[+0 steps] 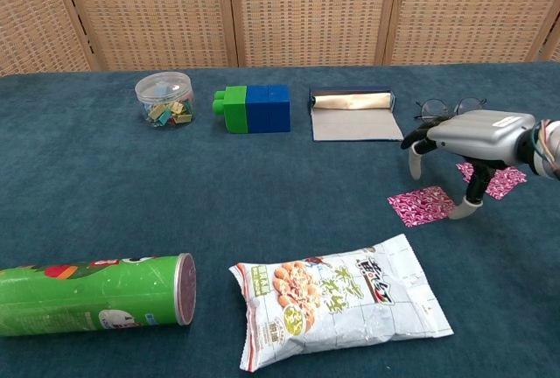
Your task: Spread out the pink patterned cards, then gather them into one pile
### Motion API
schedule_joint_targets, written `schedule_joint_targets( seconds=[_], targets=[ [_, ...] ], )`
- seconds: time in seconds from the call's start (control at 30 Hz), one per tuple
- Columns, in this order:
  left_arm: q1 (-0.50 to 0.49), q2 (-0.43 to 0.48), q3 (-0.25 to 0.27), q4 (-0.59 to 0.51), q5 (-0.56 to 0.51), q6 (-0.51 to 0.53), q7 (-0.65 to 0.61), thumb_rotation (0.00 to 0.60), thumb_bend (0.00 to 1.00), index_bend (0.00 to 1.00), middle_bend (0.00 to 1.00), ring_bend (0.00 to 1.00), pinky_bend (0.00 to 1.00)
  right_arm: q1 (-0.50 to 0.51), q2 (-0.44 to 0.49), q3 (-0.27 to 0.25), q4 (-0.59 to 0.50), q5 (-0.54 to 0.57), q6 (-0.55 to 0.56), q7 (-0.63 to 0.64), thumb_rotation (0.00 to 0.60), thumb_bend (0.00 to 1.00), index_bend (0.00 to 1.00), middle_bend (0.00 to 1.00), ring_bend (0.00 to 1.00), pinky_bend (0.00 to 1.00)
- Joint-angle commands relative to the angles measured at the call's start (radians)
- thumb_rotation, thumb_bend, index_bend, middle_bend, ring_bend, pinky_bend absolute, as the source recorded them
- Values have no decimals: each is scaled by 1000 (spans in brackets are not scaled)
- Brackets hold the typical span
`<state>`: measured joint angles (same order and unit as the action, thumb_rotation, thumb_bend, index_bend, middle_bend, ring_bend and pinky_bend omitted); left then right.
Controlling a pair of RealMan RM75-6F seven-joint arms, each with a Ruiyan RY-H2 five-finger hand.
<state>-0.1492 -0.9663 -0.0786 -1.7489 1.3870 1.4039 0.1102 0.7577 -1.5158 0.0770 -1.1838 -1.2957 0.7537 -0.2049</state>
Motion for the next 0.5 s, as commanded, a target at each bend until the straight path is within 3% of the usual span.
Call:
schedule_joint_targets(
  seconds=[0.03,0.5],
  targets=[
    [-1,0,0,1,1,-1,-1,600,30,0,0,0,0,-4,8,-2,-17,13,0,-16,600,28,339,104,0,0],
    [3,-2,4,16,1,-1,-17,600,30,0,0,0,0,-9,-8,-1,-8,54,-9,-47,600,26,339,104,0,0]
  ],
)
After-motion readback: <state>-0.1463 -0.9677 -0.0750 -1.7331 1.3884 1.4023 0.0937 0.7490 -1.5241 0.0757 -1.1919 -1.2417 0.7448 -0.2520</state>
